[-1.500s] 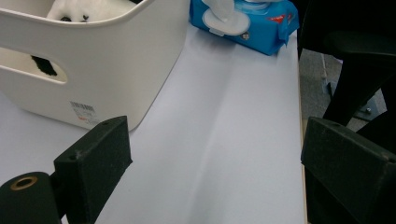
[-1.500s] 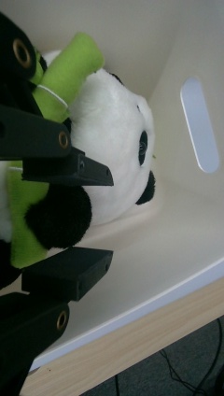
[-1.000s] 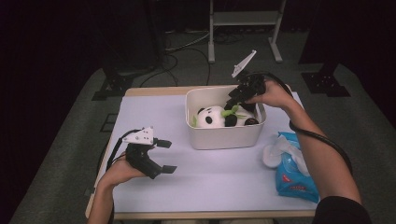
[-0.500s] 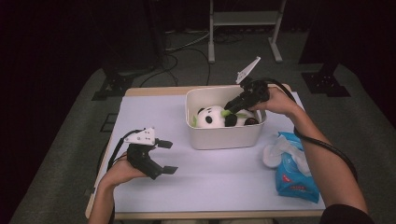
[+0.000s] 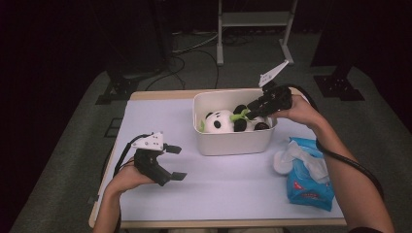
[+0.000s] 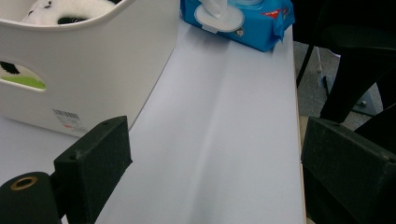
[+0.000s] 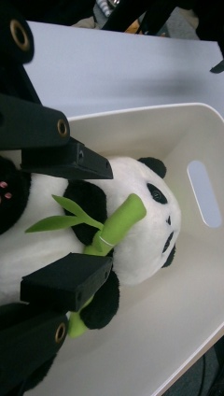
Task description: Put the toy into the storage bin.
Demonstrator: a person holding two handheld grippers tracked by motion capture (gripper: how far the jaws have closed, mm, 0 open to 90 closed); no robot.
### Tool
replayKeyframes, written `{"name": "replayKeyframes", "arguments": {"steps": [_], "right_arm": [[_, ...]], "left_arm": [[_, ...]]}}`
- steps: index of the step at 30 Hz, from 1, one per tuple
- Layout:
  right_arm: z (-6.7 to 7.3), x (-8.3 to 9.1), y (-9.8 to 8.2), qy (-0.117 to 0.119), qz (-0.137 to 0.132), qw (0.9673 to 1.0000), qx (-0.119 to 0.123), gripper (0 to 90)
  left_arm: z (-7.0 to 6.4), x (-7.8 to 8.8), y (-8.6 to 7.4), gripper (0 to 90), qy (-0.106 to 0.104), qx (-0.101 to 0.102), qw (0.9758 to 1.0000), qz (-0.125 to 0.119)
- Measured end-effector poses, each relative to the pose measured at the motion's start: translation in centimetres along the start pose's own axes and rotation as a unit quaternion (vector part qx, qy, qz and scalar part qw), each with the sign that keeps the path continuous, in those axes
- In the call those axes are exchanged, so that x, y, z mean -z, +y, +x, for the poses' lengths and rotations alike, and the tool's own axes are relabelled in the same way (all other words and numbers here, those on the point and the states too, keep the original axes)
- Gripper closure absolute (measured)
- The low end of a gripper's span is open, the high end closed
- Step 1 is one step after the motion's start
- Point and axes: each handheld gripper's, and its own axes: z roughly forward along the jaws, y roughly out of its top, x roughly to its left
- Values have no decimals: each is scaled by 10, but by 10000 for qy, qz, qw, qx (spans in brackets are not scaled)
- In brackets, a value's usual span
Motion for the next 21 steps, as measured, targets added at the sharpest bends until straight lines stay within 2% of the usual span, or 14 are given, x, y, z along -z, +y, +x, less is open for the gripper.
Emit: {"name": "replayKeyframes", "arguments": {"steps": [6,14,21], "right_arm": [[5,11,-11,-67,-157,9997,-155,416],[12,26,-23,-179,-346,9990,-239,383],[19,40,-32,-285,-470,9980,-315,363]], "left_arm": [[2,-2,1,75,-14,-1,10000,10],[2,-1,3,75,30,-11,10000,-36],[3,-2,1,75,17,-16,10000,16]]}}
